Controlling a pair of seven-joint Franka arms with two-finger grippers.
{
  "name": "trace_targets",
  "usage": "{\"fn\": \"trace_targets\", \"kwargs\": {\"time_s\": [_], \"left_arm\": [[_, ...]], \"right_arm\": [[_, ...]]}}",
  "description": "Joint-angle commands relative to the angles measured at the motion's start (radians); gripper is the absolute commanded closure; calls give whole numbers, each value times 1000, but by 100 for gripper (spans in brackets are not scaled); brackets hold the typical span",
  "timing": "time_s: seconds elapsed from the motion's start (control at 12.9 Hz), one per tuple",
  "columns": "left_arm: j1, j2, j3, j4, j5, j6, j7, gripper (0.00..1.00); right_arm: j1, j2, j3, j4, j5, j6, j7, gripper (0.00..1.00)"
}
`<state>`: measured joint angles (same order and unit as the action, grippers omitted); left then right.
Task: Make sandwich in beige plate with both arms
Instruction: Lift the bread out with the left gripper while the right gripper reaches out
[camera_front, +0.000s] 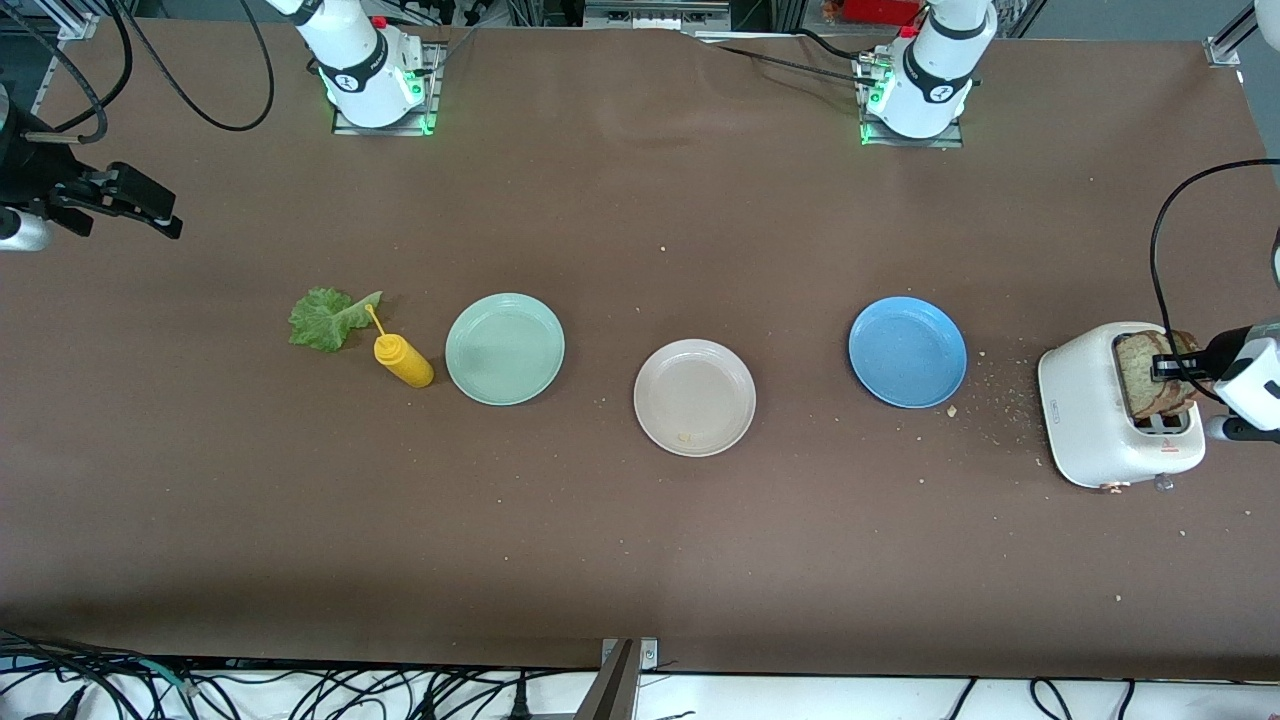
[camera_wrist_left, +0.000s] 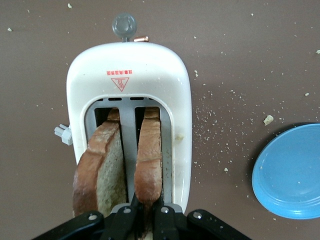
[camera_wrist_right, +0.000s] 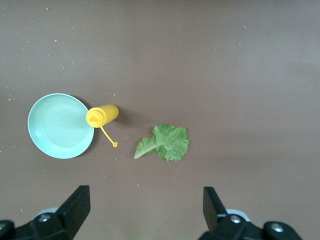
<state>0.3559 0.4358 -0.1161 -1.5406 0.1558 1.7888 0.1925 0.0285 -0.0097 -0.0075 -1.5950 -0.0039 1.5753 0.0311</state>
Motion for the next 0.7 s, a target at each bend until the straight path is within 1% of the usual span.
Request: {"fn": "trace_targets", "kwargs": {"time_s": [0.0, 0.15, 0.46, 0.54, 0.62], "left_arm": [[8, -38, -8, 46, 16, -107, 25, 100], [8, -48, -14, 111, 14, -188, 24, 100], [-4, -54, -28, 218, 14, -328, 25, 100], [-21, -54, -52, 250, 17, -368, 22, 100], [-29, -54, -78, 279, 19, -400, 19, 100]], "right_arm": [[-7, 10, -3, 10, 21, 26, -66, 0], [-13, 33, -3, 18, 22, 55, -77, 0], [-7, 46, 4, 21, 30, 58, -76, 0], [-10, 78, 1, 26, 29, 60, -80, 0], [-12, 86, 1, 36, 30, 61, -94, 0]]}}
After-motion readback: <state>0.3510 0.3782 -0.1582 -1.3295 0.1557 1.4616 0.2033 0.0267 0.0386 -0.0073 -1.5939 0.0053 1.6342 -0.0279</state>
